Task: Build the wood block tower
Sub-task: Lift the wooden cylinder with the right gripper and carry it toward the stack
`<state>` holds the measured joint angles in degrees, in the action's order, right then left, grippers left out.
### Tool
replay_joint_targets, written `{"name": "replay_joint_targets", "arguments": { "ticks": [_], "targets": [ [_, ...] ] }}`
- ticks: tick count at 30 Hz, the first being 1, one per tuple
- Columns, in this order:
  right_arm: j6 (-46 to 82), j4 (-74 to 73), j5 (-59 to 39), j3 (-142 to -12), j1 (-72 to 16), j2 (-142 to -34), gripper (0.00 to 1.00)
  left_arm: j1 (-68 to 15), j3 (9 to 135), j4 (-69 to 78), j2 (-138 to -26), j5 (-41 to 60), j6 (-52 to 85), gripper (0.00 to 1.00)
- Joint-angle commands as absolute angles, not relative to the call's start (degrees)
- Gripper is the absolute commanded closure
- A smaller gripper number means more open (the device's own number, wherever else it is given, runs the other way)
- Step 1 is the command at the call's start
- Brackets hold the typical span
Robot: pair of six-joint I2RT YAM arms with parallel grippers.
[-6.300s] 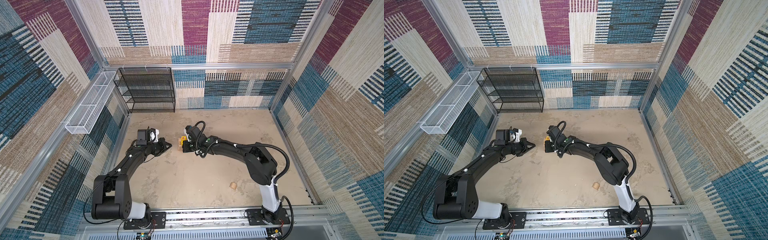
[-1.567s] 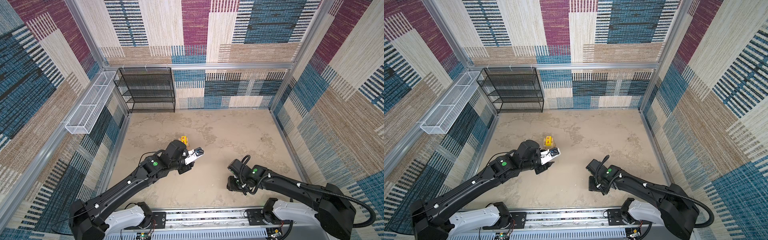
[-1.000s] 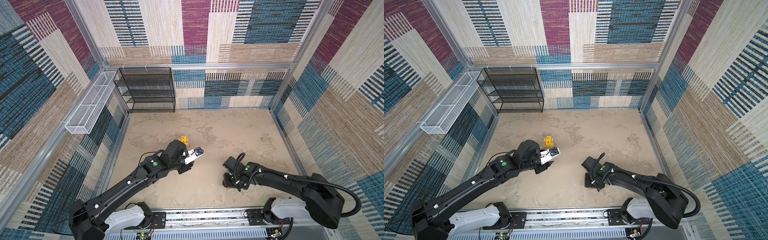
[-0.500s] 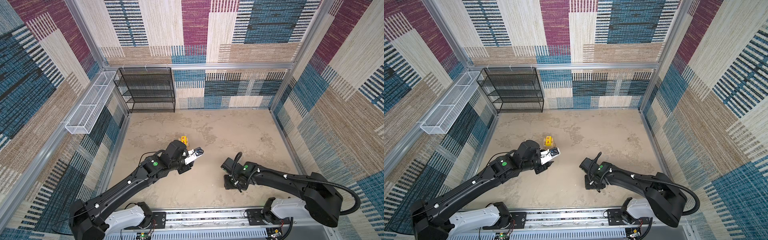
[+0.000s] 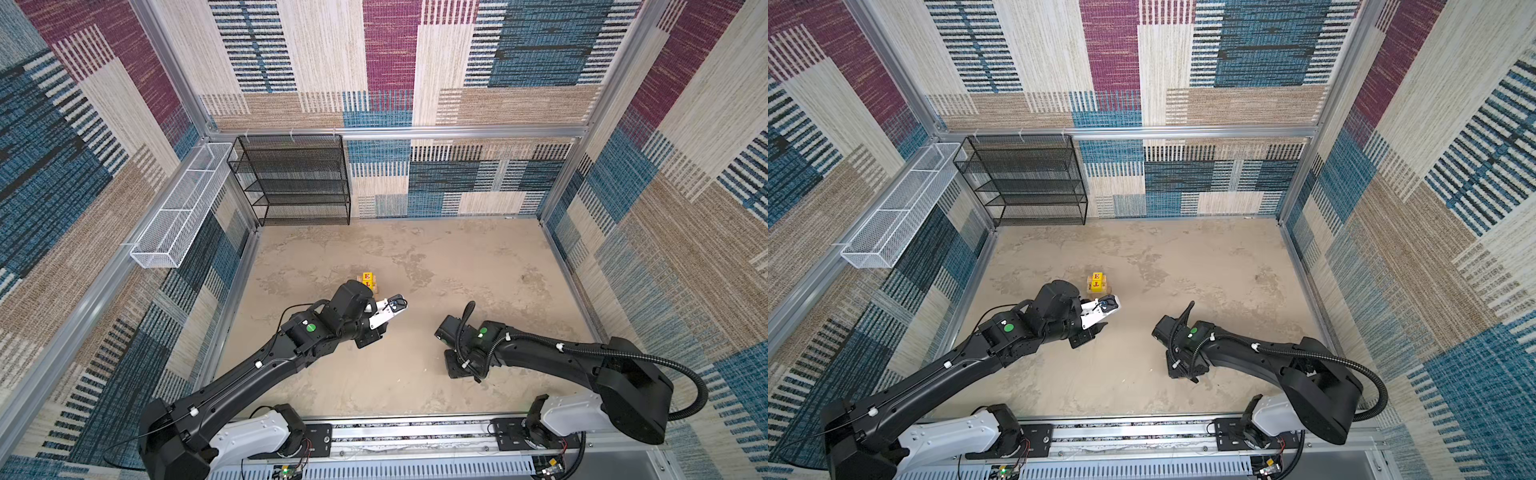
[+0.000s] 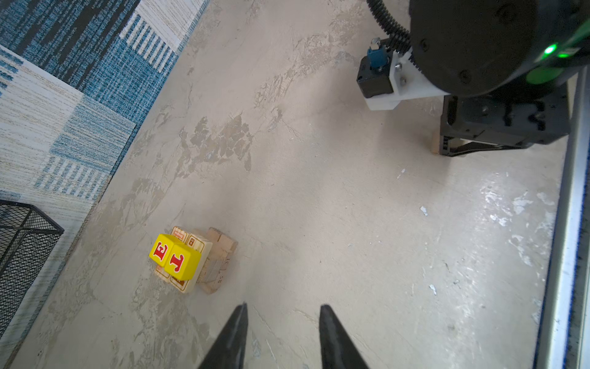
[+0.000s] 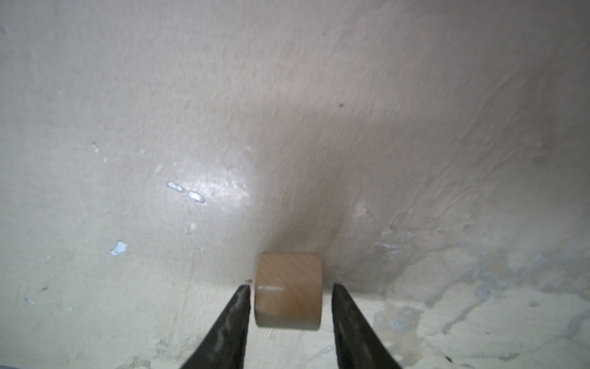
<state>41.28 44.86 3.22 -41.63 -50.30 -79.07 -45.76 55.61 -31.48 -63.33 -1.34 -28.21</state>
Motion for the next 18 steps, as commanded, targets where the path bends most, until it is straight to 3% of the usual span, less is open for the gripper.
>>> {"name": "replay_joint_targets", "arguments": {
  "ticks": [1,13,18],
  "targets": [
    [41.57,44.99,4.05,-41.82,-50.45,-79.10,0.59,-45.69,55.58,-30.23,-63.28,-1.93,-27.16,0.59],
    [42.18,45.49,2.91,-41.48,-50.52,-79.69,0.60,-45.71,55.60,-30.21,-62.72,-2.15,-27.27,0.60],
    [42.20,45.66,2.56,-41.66,-50.45,-79.72,0.70,-45.70,55.44,-30.18,-62.31,-2.28,-27.28,0.61]
  ]
}}
